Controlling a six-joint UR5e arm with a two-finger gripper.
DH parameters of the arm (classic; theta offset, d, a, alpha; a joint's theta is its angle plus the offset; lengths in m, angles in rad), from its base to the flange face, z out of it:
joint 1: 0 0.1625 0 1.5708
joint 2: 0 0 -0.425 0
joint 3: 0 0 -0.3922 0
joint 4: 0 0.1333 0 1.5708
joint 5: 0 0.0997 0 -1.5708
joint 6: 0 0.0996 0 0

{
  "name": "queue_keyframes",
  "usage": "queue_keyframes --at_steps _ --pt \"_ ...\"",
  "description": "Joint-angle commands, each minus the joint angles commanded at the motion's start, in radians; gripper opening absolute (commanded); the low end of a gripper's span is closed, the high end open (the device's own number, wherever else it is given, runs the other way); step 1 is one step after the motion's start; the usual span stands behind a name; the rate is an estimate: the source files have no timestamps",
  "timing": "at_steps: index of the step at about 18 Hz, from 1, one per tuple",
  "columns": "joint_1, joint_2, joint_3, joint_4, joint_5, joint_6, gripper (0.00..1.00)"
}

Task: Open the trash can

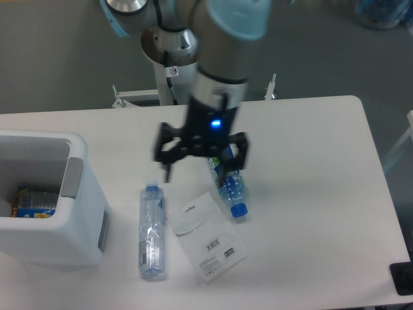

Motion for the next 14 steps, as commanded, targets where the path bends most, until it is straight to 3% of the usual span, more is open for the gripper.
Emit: queue_keyframes --at_steps 4,7,11,14 --pt "0.081 -0.031 -0.028 0.002 0.044 0.173 1.00" --pt "0.115 -0.058 -0.060 0.011 0.187 0.418 1.00" --pt "0.178 -0.086 -0.103 0.018 0.242 0.754 1.00" --pt "0.236 -0.084 -0.140 0.090 0.247 0.929 1.00"
